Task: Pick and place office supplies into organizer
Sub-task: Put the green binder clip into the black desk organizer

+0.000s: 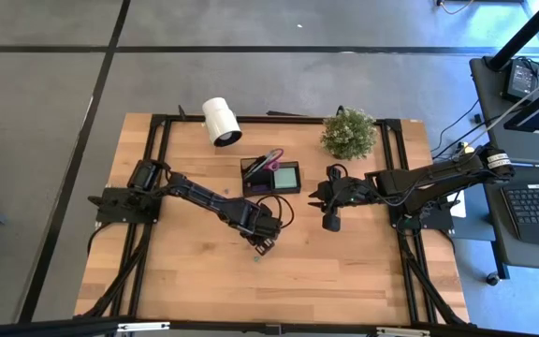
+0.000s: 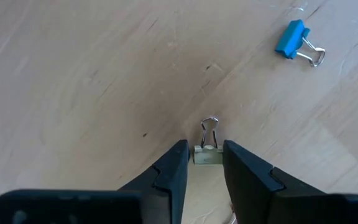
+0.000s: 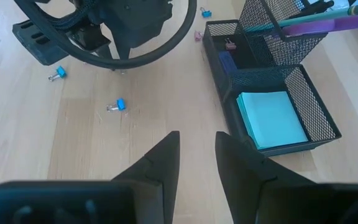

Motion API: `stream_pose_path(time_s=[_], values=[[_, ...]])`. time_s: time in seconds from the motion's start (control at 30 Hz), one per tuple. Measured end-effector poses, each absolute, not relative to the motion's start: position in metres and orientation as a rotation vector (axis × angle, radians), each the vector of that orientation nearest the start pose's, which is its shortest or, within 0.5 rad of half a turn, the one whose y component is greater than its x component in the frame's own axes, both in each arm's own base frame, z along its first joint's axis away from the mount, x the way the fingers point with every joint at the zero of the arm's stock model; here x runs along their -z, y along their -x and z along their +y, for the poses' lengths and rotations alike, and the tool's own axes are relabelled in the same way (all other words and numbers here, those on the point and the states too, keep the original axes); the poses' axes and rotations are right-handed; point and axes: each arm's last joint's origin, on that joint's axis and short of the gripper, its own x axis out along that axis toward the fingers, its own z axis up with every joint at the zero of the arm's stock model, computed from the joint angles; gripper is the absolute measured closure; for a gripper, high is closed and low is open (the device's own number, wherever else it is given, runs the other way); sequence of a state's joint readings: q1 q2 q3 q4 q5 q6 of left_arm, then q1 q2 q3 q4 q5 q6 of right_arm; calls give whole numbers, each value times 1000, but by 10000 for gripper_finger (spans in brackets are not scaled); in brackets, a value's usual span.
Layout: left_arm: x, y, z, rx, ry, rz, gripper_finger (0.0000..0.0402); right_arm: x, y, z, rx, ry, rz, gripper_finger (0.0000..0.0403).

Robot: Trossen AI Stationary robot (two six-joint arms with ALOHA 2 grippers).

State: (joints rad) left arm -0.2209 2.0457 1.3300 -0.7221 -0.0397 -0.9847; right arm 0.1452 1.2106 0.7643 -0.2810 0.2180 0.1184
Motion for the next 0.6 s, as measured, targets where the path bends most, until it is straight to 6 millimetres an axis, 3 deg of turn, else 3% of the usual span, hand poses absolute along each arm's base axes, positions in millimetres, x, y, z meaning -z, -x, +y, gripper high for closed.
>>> stream_pose_path(time_s=[0.6], values=[[-127, -369, -84, -497, 583, 1366, 285, -235, -244, 29, 113, 15, 709, 296]])
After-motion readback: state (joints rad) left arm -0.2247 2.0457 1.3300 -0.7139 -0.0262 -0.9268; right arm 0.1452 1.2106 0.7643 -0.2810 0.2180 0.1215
